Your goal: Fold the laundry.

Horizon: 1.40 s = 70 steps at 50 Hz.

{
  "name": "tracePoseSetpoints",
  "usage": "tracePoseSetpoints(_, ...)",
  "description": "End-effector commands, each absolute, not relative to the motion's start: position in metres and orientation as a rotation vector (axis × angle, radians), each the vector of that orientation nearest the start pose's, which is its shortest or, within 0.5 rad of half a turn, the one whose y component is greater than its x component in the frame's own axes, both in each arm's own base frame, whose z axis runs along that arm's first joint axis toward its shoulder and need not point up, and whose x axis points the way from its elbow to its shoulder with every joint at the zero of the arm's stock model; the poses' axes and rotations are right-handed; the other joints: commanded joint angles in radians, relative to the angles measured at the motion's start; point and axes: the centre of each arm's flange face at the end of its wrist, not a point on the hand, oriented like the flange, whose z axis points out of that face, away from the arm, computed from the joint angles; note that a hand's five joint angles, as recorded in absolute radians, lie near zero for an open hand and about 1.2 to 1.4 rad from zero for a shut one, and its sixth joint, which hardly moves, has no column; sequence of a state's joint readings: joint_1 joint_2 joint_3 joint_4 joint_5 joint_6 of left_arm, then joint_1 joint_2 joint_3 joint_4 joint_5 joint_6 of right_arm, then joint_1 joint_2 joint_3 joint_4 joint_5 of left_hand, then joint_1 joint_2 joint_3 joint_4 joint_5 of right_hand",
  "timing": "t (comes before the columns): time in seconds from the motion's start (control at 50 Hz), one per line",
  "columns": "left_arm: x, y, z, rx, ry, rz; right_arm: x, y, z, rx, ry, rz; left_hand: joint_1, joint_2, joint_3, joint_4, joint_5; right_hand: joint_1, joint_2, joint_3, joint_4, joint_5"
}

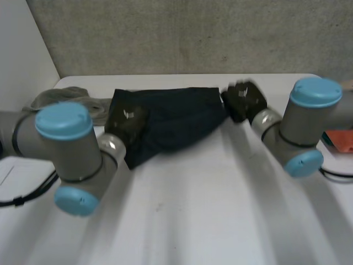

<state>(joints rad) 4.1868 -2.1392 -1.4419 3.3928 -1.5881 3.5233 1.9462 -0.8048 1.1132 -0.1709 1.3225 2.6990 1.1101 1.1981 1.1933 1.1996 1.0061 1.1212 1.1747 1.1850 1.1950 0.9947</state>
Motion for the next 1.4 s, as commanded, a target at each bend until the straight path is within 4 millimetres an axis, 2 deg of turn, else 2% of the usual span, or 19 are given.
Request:
tracePoseSetpoints(0.02,-0.297,-0.250,0.157,1.126,2.304,-1.901,0.285,-0.321,0.138,-1.288,2.205,-1.626,0.286,0.198,0.203,0.197,0.216,0.275,0.222,0.211,0.201,0.227)
tracePoseSetpoints(0.06,-0.293,-0.244,0.165,1.119,2.300,-1.917,0.279,-0.315,0.144,-1.287,2.226,-1.598,0.173,0.085,0.090,0.084,0.103,0.275,0.222,0.211,0.201,0.227)
tracePoseSetpoints(0.12,-0.289,-0.238,0.174,1.112,2.298,-1.925,0.273,-0.309,0.150,-1.277,2.238,-1.582,-0.412,-0.500,-0.496,-0.502,-0.483,0.275,0.222,0.211,0.201,0.227)
tracePoseSetpoints(0.14,-0.287,-0.237,0.175,1.107,2.300,-1.920,0.270,-0.304,0.154,-1.273,2.239,-1.574,-0.488,-0.576,-0.571,-0.577,-0.558,0.275,0.222,0.211,0.201,0.227)
tracePoseSetpoints(0.24,-0.278,-0.237,0.177,1.064,2.323,-1.892,0.264,-0.294,0.158,-1.261,2.242,-1.552,-0.527,-0.615,-0.610,-0.616,-0.597,0.275,0.222,0.211,0.201,0.227)
tracePoseSetpoints(0.42,-0.260,-0.242,0.161,0.882,2.566,-1.782,0.251,-0.289,0.153,-1.193,2.301,-1.512,-0.436,-0.524,-0.519,-0.525,-0.506,0.275,0.222,0.211,0.201,0.227)
tracePoseSetpoints(0.62,-0.262,-0.242,0.142,0.826,2.804,-1.662,0.251,-0.291,0.155,-1.173,2.288,-1.553,-0.301,-0.389,-0.384,-0.390,-0.371,0.275,0.222,0.211,0.201,0.227)
tracePoseSetpoints(0.68,-0.260,-0.241,0.143,0.805,2.821,-1.630,0.250,-0.291,0.155,-1.169,2.291,-1.554,0.217,0.129,0.134,0.128,0.146,0.275,0.222,0.211,0.201,0.227)
tracePoseSetpoints(0.78,-0.252,-0.235,0.161,0.771,2.812,-1.634,0.246,-0.285,0.163,-1.179,2.304,-1.539,0.286,0.198,0.203,0.197,0.216,0.275,0.222,0.211,0.201,0.227)
tracePoseSetpoints(0.86,-0.242,-0.201,0.180,0.931,2.819,-1.518,0.235,-0.263,0.173,-1.390,2.321,-1.462,0.286,0.198,0.203,0.197,0.216,0.275,0.222,0.211,0.201,0.227)
tracePoseSetpoints(0.96,-0.225,-0.142,0.183,1.396,2.740,-1.042,0.207,-0.211,0.171,-1.879,2.314,-1.058,0.286,0.198,0.203,0.197,0.216,0.275,0.222,0.211,0.201,0.227)
tracePoseSetpoints(1.02,-0.219,-0.125,0.186,1.548,2.675,-0.870,0.199,-0.194,0.173,-2.004,2.266,-0.904,0.286,0.198,0.203,0.197,0.216,0.275,0.222,0.211,0.201,0.227)
tracePoseSetpoints(1.08,-0.221,-0.122,0.187,1.632,2.573,-0.886,0.199,-0.193,0.175,-1.977,2.246,-0.929,0.286,0.198,0.203,0.197,0.216,0.275,0.222,0.211,0.201,0.227)
tracePoseSetpoints(1.18,-0.239,-0.151,0.193,1.567,2.444,-1.121,0.203,-0.208,0.176,-1.897,2.263,-0.983,0.286,0.198,0.203,0.197,0.216,0.275,0.222,0.211,0.201,0.227)
tracePoseSetpoints(1.26,-0.265,-0.201,0.197,1.445,2.317,-1.424,0.214,-0.242,0.180,-1.741,2.306,-1.152,0.286,0.198,0.203,0.197,0.216,0.275,0.222,0.211,0.201,0.227)
tracePoseSetpoints(1.28,-0.276,-0.224,0.199,1.398,2.258,-1.557,0.221,-0.261,0.185,-1.609,2.332,-1.259,0.286,0.198,0.203,0.197,0.216,0.275,0.222,0.211,0.201,0.227)
tracePoseSetpoints(1.34,-0.291,-0.259,0.201,1.326,2.152,-1.750,0.231,-0.287,0.190,-1.414,2.339,-1.412,0.286,0.198,0.203,0.197,0.216,0.275,0.222,0.211,0.201,0.227)
tracePoseSetpoints(1.36,-0.300,-0.280,0.200,1.275,2.086,-1.852,0.239,-0.302,0.192,-1.320,2.322,-1.503,0.286,0.198,0.203,0.197,0.216,0.275,0.222,0.211,0.201,0.227)
tracePoseSetpoints(1.4,-0.308,-0.302,0.199,1.224,2.021,-1.947,0.246,-0.316,0.192,-1.270,2.290,-1.594,0.286,0.198,0.203,0.197,0.216,0.275,0.222,0.211,0.201,0.227)
